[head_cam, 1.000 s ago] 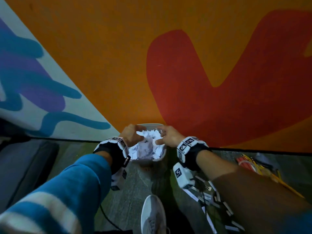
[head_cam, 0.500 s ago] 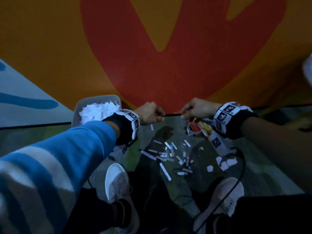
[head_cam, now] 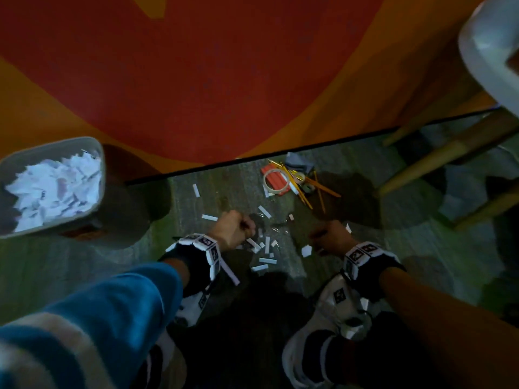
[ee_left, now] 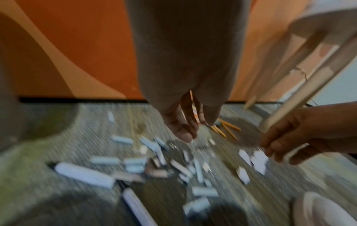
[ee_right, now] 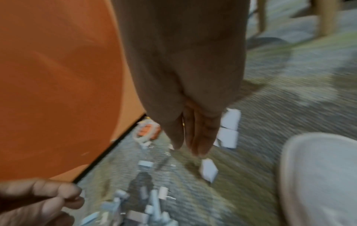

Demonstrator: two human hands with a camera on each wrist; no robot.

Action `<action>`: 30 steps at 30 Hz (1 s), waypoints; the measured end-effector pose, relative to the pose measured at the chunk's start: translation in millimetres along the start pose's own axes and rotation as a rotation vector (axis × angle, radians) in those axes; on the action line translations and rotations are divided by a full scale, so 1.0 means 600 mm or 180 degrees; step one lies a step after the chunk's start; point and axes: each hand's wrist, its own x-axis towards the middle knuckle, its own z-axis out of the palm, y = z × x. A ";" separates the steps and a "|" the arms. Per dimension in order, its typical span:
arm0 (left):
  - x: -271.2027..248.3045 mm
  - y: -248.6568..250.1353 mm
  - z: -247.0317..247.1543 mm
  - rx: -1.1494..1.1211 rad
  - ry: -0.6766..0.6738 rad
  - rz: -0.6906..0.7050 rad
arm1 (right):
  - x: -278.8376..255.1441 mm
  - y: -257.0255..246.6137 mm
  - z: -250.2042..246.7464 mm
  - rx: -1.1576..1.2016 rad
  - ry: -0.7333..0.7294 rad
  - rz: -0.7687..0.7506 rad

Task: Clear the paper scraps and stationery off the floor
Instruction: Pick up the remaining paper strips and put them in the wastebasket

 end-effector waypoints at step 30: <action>0.196 0.089 0.321 0.0061 0.0264 0.0651 | 0.138 0.161 0.043 -0.0098 0.1788 -0.0827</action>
